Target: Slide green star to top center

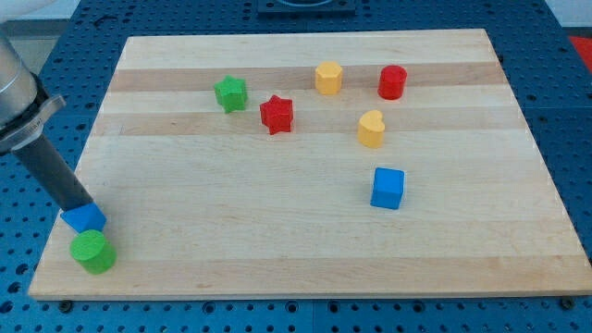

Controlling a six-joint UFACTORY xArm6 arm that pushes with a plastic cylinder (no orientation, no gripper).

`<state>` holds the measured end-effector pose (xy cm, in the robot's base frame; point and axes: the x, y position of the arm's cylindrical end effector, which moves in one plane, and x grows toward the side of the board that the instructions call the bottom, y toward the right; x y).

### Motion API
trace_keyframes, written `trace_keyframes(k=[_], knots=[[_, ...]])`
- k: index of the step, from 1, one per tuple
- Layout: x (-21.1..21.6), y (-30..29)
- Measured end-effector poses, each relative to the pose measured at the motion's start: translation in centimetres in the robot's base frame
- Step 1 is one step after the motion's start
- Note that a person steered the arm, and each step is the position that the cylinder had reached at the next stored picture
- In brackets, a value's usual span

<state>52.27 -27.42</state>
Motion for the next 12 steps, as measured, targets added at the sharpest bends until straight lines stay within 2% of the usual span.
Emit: trace_keyframes(k=[1, 3, 5, 7, 9, 10, 12], knots=[[-2.0, 0.3], [-2.6, 11.5], [-3.2, 11.9], [-10.4, 11.9], [-14.6, 13.2], [-15.0, 16.4], [-16.8, 17.7]])
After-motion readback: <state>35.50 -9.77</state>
